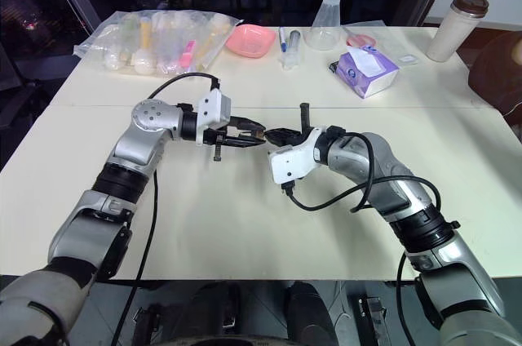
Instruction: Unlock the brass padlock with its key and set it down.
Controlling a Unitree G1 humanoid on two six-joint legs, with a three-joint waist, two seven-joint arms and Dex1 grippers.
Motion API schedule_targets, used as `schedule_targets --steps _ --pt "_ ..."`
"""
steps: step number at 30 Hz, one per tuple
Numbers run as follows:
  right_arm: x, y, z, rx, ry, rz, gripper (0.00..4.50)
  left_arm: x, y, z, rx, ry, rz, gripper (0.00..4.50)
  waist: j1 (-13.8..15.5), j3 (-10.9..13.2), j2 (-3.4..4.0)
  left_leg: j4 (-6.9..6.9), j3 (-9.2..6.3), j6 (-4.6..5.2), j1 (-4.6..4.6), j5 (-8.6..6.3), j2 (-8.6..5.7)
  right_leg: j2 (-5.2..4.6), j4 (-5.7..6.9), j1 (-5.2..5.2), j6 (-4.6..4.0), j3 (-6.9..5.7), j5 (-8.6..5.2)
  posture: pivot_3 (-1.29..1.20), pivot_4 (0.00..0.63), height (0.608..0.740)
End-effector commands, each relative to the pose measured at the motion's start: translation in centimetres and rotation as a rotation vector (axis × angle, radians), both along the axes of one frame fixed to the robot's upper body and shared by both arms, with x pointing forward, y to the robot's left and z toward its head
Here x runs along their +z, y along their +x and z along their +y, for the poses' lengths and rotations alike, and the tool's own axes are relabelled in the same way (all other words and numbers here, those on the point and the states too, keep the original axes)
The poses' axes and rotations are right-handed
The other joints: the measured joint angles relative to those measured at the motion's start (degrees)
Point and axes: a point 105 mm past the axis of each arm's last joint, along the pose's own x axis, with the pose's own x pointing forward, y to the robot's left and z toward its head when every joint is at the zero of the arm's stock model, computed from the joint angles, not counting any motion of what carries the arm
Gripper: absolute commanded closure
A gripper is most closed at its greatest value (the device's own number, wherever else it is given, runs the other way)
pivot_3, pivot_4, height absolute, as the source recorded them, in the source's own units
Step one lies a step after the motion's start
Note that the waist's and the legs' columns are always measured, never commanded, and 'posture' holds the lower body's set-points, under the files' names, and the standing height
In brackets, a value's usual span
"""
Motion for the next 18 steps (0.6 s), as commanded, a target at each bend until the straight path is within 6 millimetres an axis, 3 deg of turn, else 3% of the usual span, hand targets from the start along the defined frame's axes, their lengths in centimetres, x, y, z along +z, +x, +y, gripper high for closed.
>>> schedule_targets --steps 1,7,18 --pt "0.9 -0.2 -0.4 0.016 0.022 -0.090 3.10 1.9 0.0 0.5 -0.006 -0.034 0.011 3.77 0.0 0.0 0.00 0.00 0.00 -0.02 0.00 0.01 0.00 0.00 0.00 0.00 0.00 0.00 0.00 0.00 0.150 0.715" --pt "1.9 -0.3 -0.5 0.039 0.049 -0.188 0.06 2.4 -0.3 0.8 -0.036 -0.019 0.035 3.77 0.0 0.0 0.00 0.00 0.01 -0.18 0.00 0.10 0.02 0.00 0.01 0.00 0.00 0.02 0.00 0.00 0.150 0.715" --pt "2.8 -0.5 0.8 0.106 0.092 -0.240 0.02 3.1 -0.7 0.3 -0.060 -0.044 0.068 3.77 0.0 0.0 0.00 0.00 0.01 -0.19 0.00 0.11 0.02 -0.01 0.02 0.00 0.00 0.03 0.00 0.00 0.150 0.715"
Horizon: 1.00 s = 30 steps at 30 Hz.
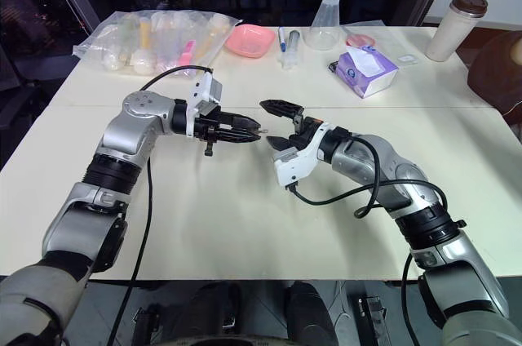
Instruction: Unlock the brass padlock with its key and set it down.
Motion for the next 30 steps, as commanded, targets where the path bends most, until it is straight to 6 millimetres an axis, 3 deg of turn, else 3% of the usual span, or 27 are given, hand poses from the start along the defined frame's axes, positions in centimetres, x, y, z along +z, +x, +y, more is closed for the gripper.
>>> schedule_targets --steps 1,8,9,11,18,29,30 --pt "1.3 -0.4 0.6 0.041 0.028 -0.053 0.02 2.0 -0.2 -0.1 -0.014 -0.044 -0.042 3.77 0.0 0.0 0.00 0.00 0.00 0.00 0.00 0.00 0.00 0.00 0.00 0.00 0.00 0.00 0.00 0.00 0.150 0.715" --pt "1.6 -1.0 1.4 0.091 0.041 -0.087 0.02 2.4 0.0 0.1 -0.010 -0.058 -0.020 3.77 0.0 0.0 0.00 0.00 0.00 -0.01 0.00 0.00 0.00 0.00 0.01 0.00 0.00 0.00 0.00 0.00 0.150 0.715" --pt "1.6 -1.0 1.4 0.094 0.039 -0.089 0.26 2.4 0.0 0.2 -0.009 -0.060 -0.015 3.77 0.0 0.0 0.00 0.00 0.00 -0.01 0.00 0.00 0.00 0.00 0.01 0.00 0.00 0.00 0.00 0.00 0.150 0.715" --pt "1.3 -1.0 1.5 0.100 0.033 -0.083 0.94 2.6 -0.1 0.3 -0.017 -0.065 -0.004 3.77 0.0 0.0 0.00 0.00 0.00 -0.01 0.00 0.00 0.00 -0.01 0.01 0.00 0.00 0.00 0.00 0.00 0.150 0.715" --pt "0.9 -0.9 1.4 0.104 0.016 -0.072 4.44 2.7 -0.5 0.4 -0.039 -0.067 0.014 3.77 -0.1 0.0 0.00 0.00 0.00 -0.02 0.00 0.01 0.00 0.00 0.01 0.00 0.00 0.00 0.00 0.00 0.150 0.715" --pt "1.1 -0.9 1.5 0.115 0.019 -0.075 4.48 2.1 -0.8 0.7 -0.039 -0.032 0.049 3.77 0.0 0.0 0.00 0.00 0.00 -0.02 0.01 0.01 0.00 -0.01 0.04 -0.01 0.00 0.01 0.00 0.00 0.150 0.715" --pt "1.1 -0.9 1.5 0.116 0.019 -0.074 4.50 2.0 -0.6 0.6 -0.027 -0.031 0.049 3.27 0.0 0.0 0.00 0.00 0.00 -0.02 0.01 0.02 0.00 -0.01 0.04 0.00 0.00 0.01 0.00 0.00 0.150 0.715"
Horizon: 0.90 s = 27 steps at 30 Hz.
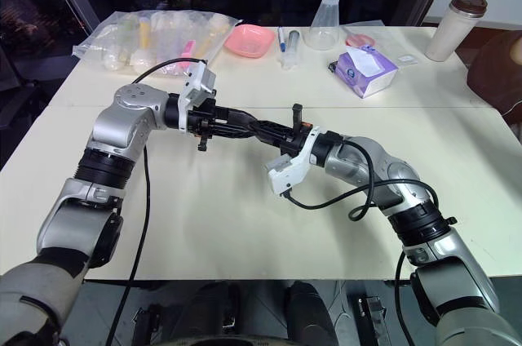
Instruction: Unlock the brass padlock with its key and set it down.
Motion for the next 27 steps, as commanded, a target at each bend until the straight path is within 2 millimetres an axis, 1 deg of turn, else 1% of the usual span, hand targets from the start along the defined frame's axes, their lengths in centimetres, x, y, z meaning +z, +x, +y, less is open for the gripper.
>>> schedule_targets --steps 1,2,3,5,7,11,15,18,20,22,23,25,26,27 --pt "1.5 -0.2 0.3 0.021 0.025 -0.050 4.50 0.8 -0.1 -0.1 -0.003 -0.013 -0.013 2.73 0.0 0.0 0.00 0.00 0.00 0.00 0.00 0.00 0.00 0.00 0.00 0.00 0.00 0.00 0.00 0.00 0.150 0.715" --pt "1.5 -0.2 0.3 0.022 0.025 -0.049 4.50 0.7 -0.1 -0.1 -0.004 -0.009 -0.013 2.39 0.0 0.0 0.00 0.00 0.00 0.00 0.00 0.00 0.00 0.00 0.00 0.00 0.00 0.00 0.00 0.00 0.150 0.715" --pt "1.5 -0.2 0.3 0.022 0.025 -0.048 4.50 0.7 -0.1 -0.1 -0.005 -0.006 -0.013 1.94 0.0 0.0 0.00 0.00 0.00 0.00 0.00 0.00 0.00 0.00 0.00 0.00 0.00 0.00 0.00 0.00 0.150 0.715" --pt "1.5 -0.2 0.3 0.023 0.025 -0.047 4.50 0.6 -0.1 0.0 -0.005 -0.001 -0.024 0.95 0.0 0.0 0.00 0.00 0.00 0.00 0.00 0.00 0.00 0.00 0.01 0.00 0.00 0.00 0.00 0.00 0.150 0.715" --pt "1.4 -0.2 0.3 0.022 0.024 -0.045 4.50 0.7 0.2 0.4 0.019 -0.008 -0.045 0.06 0.0 0.0 0.00 0.00 0.00 0.00 0.00 0.00 0.00 0.00 0.01 0.00 0.00 0.00 0.00 0.00 0.150 0.715" --pt "1.1 -0.2 0.2 0.016 0.023 -0.032 4.50 2.1 1.2 2.0 0.115 -0.075 -0.041 0.06 -0.1 0.0 0.00 0.00 0.00 -0.01 0.00 0.00 0.00 0.00 0.02 -0.01 0.00 0.00 0.00 0.00 0.150 0.715" --pt "0.7 0.0 -0.2 -0.001 0.023 -0.009 4.50 3.4 1.3 3.8 0.191 -0.117 -0.065 0.06 -0.2 0.0 0.00 -0.01 0.00 -0.01 0.00 0.01 0.02 0.01 0.07 -0.06 0.00 0.01 0.00 0.00 0.150 0.715" --pt "0.6 0.1 -0.3 -0.008 0.031 -0.001 4.50 3.9 1.2 4.5 0.233 -0.152 -0.067 0.06 -0.2 0.0 0.00 0.00 0.00 -0.02 0.00 0.01 0.03 -0.01 0.08 -0.06 0.00 0.01 0.00 0.00 0.150 0.715" --pt "0.6 0.1 -0.3 -0.009 0.034 0.001 4.50 3.6 0.8 4.8 0.235 -0.144 -0.069 0.60 -0.1 0.0 0.00 0.00 0.00 -0.02 0.00 0.01 0.02 -0.03 0.08 -0.06 0.00 0.01 0.00 0.00 0.150 0.715" --pt "0.6 0.2 -0.3 -0.012 0.039 0.003 4.50 3.3 0.5 4.8 0.236 -0.141 -0.064 1.31 0.0 0.0 0.00 0.01 0.00 -0.03 0.00 0.01 0.01 -0.03 0.08 -0.05 0.00 0.02 0.00 0.00 0.150 0.715" --pt "0.6 0.2 -0.3 -0.012 0.041 0.004 4.50 3.2 0.3 4.7 0.232 -0.140 -0.059 1.82 0.0 0.0 0.00 0.01 0.00 -0.03 0.00 0.02 0.01 -0.03 0.09 -0.05 0.00 0.02 0.00 0.00 0.150 0.715" --pt "0.6 0.2 -0.3 -0.013 0.042 0.005 4.50 2.9 0.0 4.5 0.221 -0.134 -0.055 2.56 0.0 0.0 0.00 0.01 0.00 -0.04 0.00 0.02 0.01 -0.03 0.09 -0.05 0.00 0.02 0.00 0.00 0.150 0.715" --pt "0.6 0.2 -0.3 -0.013 0.042 0.005 4.50 2.8 -0.2 4.4 0.216 -0.130 -0.055 3.07 0.0 0.0 0.00 0.01 0.00 -0.04 0.00 0.02 0.01 -0.02 0.09 -0.05 0.00 0.01 0.00 0.00 0.150 0.715" --pt "0.6 0.2 -0.3 -0.013 0.044 0.007 4.50 2.7 -0.5 4.2 0.198 -0.126 -0.059 3.48 0.0 0.0 0.00 0.01 0.00 -0.04 0.00 0.02 0.01 -0.02 0.09 -0.05 0.00 0.02 0.00 0.00 0.150 0.715"
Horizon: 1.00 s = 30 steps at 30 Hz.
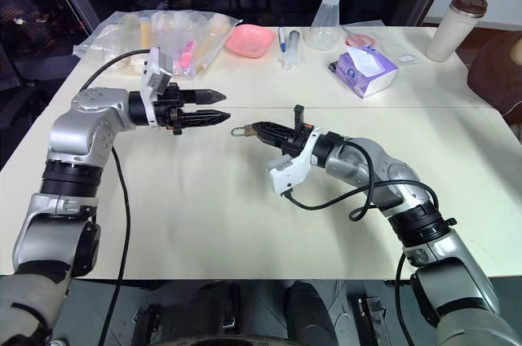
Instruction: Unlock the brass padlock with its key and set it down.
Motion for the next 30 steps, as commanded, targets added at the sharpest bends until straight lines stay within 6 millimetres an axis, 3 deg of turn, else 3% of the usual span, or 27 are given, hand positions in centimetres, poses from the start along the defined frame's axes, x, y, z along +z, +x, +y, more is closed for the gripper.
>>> schedule_targets --steps 1,2,3,10,20,30 --pt "1.1 -0.1 0.1 0.008 0.046 -0.018 4.50 1.0 -1.1 -0.6 -0.045 -0.001 -0.053 3.98 0.0 0.0 0.00 0.00 0.00 0.00 0.00 0.00 0.00 0.01 0.00 0.00 0.00 0.00 0.00 0.00 0.150 0.715" --pt "1.2 -0.2 0.1 0.009 0.048 -0.017 4.50 0.9 -1.3 -0.8 -0.053 -0.002 -0.050 4.44 -0.1 0.0 0.00 0.00 0.00 0.00 0.00 0.00 0.00 0.01 0.00 0.00 0.00 0.00 0.00 0.00 0.150 0.715" --pt "1.2 -0.2 0.1 0.010 0.048 -0.017 4.50 0.8 -1.4 -0.9 -0.064 -0.001 -0.045 4.48 -0.1 0.0 0.00 0.00 0.00 0.00 0.00 0.00 0.00 0.01 0.00 0.00 0.00 0.00 0.00 0.00 0.150 0.715" --pt "1.0 -0.4 0.0 0.005 0.048 -0.004 4.50 -0.8 -2.3 -1.8 -0.113 0.026 -0.012 4.48 0.0 0.0 0.00 0.00 0.00 -0.02 0.00 0.01 0.01 0.01 0.02 0.00 0.00 0.01 0.00 0.00 0.150 0.715" --pt "1.1 -0.8 0.3 0.014 0.049 0.000 4.50 -3.6 -0.8 -1.7 -0.081 0.110 -0.022 4.48 0.0 0.0 0.00 0.00 0.01 -0.02 0.01 0.01 0.00 0.02 0.03 0.00 0.00 0.01 0.00 0.00 0.150 0.715" --pt "1.2 -1.1 0.4 0.020 0.054 0.008 4.50 -3.5 0.5 -1.2 -0.045 0.108 -0.033 4.48 0.0 0.0 0.00 0.00 0.02 -0.02 0.00 0.01 0.00 0.02 0.03 -0.01 0.00 0.01 0.00 0.00 0.150 0.715"
